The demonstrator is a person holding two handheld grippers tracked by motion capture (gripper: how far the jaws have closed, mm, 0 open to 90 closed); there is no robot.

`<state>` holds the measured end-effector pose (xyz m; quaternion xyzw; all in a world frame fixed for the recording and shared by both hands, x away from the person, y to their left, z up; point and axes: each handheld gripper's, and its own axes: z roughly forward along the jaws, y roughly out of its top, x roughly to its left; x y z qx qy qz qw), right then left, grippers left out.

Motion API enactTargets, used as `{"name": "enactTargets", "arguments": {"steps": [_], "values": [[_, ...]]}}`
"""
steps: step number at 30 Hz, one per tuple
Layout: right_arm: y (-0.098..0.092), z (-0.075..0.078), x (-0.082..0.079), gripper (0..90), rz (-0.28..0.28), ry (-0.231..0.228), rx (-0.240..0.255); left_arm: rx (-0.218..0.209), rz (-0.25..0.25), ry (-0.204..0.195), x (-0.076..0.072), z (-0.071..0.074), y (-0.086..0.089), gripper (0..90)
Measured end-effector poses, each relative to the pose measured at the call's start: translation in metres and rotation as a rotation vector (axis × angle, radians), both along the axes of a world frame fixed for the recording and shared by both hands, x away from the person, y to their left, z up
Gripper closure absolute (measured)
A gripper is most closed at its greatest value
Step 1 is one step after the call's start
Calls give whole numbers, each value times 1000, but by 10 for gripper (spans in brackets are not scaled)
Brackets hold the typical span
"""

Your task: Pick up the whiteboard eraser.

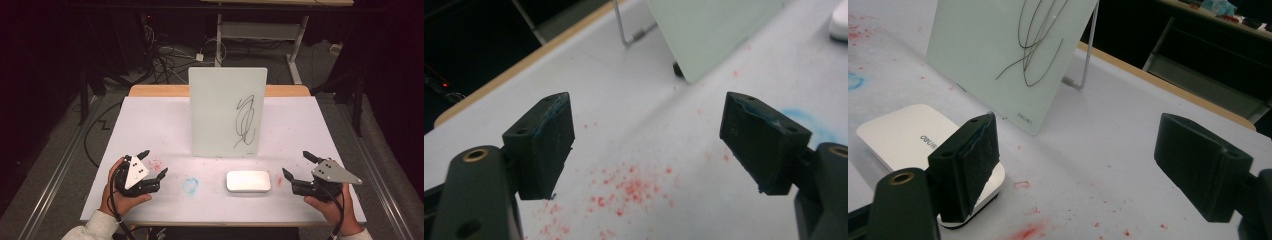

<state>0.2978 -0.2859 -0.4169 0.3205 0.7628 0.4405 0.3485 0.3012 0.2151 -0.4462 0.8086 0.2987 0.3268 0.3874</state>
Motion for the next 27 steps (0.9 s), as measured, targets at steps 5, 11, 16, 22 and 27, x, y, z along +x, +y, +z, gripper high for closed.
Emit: {"name": "enactTargets", "arguments": {"steps": [5, 11, 16, 22, 27], "values": [[-4, -1, 4, 188, -21, 29, -6, -23, 9, -11, -1, 1, 4, 192], [-8, 1, 15, 180, 50, 95, -37, -25, 12, 0, -3, 1, 6, 195], [-4, 5, 31, 201, 191, 194, -114, 14, -16, 31, -3, -3, 0, 192], [19, 3, 43, 208, 344, 293, -239, 27, -37, 69, -1, -6, -9, 186], [42, 2, 49, 214, 435, 355, -327, 27, -34, 87, 0, -7, -11, 185]]}}
